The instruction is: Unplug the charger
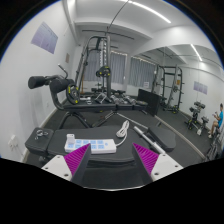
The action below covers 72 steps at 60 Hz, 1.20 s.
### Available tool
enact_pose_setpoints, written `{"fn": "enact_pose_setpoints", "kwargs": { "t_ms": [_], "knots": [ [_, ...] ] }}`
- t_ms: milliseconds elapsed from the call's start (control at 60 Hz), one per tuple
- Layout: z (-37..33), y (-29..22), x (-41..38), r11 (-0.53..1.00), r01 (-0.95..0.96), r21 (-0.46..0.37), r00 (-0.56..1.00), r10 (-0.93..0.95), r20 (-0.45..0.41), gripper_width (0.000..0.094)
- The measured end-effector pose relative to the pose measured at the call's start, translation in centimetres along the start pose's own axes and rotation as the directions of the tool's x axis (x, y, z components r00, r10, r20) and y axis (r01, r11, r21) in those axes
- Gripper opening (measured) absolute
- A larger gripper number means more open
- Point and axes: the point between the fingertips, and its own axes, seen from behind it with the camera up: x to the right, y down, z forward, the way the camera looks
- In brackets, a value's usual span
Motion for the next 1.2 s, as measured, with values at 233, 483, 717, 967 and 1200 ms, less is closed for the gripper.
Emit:
{"fn": "enact_pose_setpoints", "kwargs": {
  "t_ms": [233,483,717,967,1200],
  "knots": [
    [1.2,1.2,-7.6,1.0,0.024,-0.009,0.996,-0.023,0.091,0.0854],
    [2.3,2.9,-18.7,0.998,0.051,-0.029,0.971,-0.042,0.237,0.0858],
    [5.8,5.1,-24.6,0.997,0.074,-0.023,0.957,-0.064,0.284,0.0854],
    [14.2,6.1,-24.2,0.999,0.018,-0.034,0.974,-0.01,0.225,0.0858],
    [23.0,6.3,-24.4,1.0,-0.008,-0.023,0.978,0.012,0.208,0.0858]
  ]
}}
